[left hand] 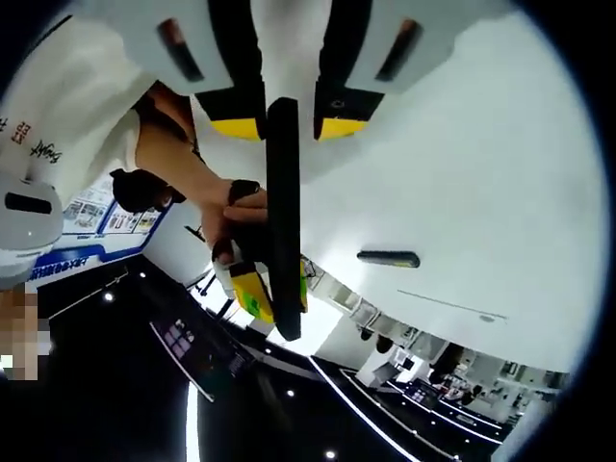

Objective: Pflip the remote and laser pointer to the front side, press the buttons, and align them neatly on the table

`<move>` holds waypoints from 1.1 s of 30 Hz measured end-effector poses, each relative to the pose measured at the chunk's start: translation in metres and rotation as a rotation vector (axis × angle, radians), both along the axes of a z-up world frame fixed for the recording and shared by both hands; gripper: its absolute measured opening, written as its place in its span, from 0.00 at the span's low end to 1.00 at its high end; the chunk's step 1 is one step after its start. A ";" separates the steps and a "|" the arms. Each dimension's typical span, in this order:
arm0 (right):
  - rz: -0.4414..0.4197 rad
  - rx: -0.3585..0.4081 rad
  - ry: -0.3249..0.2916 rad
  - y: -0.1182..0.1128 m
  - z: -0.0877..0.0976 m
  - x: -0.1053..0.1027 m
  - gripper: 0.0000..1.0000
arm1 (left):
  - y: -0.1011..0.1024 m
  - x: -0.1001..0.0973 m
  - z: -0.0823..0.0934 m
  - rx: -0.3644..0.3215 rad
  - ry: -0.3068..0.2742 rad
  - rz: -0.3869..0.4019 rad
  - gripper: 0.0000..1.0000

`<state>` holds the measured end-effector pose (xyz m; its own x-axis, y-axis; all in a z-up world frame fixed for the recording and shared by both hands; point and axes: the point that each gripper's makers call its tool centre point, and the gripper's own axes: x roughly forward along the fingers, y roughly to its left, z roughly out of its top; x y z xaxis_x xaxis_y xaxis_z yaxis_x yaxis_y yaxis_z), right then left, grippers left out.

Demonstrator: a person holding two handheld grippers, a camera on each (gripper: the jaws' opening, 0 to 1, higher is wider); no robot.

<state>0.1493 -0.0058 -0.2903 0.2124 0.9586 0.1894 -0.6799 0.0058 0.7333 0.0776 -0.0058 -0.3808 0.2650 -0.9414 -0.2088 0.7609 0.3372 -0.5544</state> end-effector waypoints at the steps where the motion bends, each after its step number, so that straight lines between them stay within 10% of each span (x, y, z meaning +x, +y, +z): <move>1: 0.000 0.001 0.001 0.000 0.000 0.000 0.14 | 0.000 0.000 0.000 0.007 -0.011 0.004 0.22; 33: -0.004 -0.011 0.010 0.000 0.004 -0.005 0.14 | 0.007 0.006 -0.003 0.084 -0.114 0.062 0.27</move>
